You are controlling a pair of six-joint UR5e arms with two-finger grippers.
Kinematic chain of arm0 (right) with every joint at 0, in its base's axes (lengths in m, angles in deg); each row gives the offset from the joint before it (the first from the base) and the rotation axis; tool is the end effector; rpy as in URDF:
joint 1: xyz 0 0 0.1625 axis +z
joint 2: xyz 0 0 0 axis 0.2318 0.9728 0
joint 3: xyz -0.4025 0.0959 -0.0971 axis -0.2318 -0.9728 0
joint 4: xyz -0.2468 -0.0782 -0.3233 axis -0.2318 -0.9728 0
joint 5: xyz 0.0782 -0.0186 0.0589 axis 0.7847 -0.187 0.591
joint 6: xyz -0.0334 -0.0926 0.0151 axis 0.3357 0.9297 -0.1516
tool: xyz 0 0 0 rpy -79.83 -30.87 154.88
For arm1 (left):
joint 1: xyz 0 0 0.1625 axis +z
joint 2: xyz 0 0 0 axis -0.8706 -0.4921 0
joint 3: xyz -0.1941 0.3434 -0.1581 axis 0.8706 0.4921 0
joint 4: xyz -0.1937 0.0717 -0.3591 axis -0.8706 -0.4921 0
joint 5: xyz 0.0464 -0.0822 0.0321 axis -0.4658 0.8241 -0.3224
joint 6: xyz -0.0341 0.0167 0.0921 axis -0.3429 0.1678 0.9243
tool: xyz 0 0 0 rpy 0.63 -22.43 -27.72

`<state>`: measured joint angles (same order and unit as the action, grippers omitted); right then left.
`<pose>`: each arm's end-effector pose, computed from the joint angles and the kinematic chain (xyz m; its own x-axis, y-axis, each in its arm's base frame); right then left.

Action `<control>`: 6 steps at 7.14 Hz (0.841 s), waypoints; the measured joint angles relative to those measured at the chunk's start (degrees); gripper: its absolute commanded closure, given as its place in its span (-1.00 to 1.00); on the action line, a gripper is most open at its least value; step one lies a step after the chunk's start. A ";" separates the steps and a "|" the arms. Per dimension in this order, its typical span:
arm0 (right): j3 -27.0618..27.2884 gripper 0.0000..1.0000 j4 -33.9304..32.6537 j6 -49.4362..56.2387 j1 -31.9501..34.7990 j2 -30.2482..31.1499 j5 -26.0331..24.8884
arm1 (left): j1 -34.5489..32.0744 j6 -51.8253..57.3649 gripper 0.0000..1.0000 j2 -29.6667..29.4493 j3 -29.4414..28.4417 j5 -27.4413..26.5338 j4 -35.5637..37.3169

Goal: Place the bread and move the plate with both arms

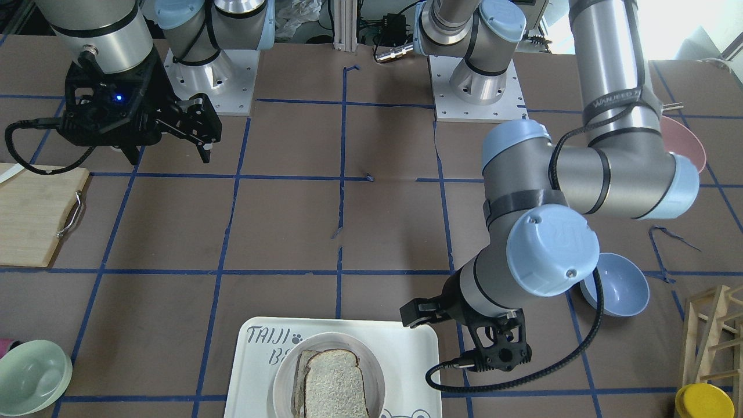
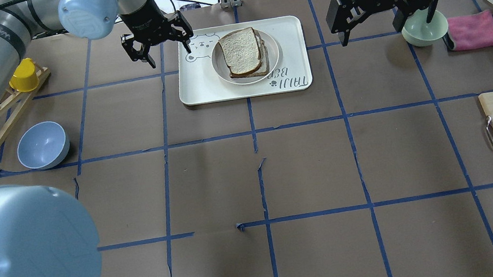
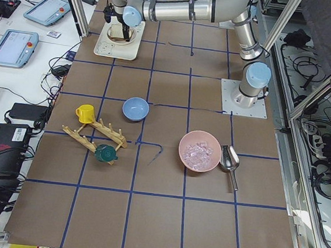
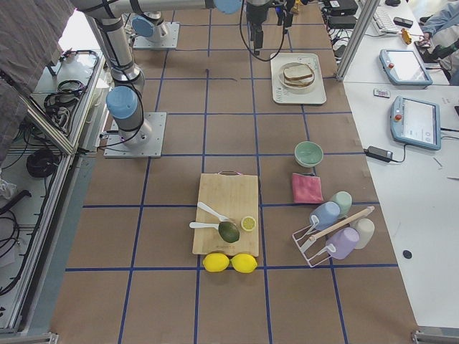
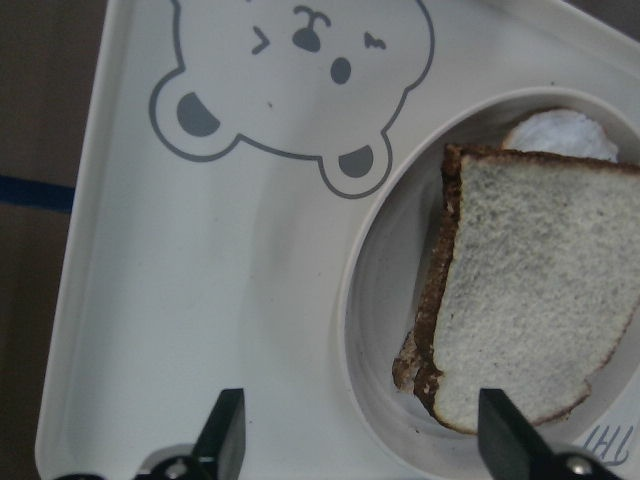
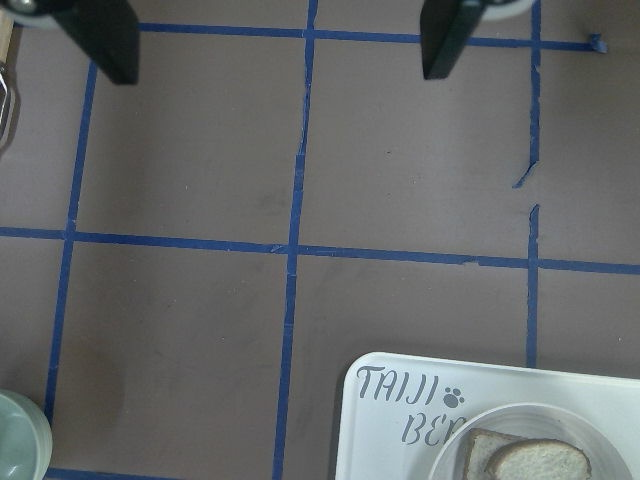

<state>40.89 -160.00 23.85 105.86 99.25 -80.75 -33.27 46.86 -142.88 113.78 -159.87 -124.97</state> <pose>0.1529 -0.5182 0.5101 -0.9968 -0.0739 0.0289 -0.0750 0.9965 -0.0362 -0.1927 -0.6884 0.3524 -0.9807 -0.1544 0.1197 -0.1459 0.9863 0.0764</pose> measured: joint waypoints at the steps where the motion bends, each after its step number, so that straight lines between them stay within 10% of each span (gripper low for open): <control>1: -0.03 -1.00 0.00 0.00 0.00 0.00 0.00 | 0.01 1.08 -1.00 3.92 2.90 -0.30 -1.24; 6: 0.00 -1.00 0.00 0.00 0.00 -0.01 -0.03 | 0.25 1.86 -1.00 23.67 23.51 -7.54 0.40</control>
<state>40.90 -160.00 23.85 105.86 99.24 -80.78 -33.01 48.72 -119.22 137.29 -167.41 -124.57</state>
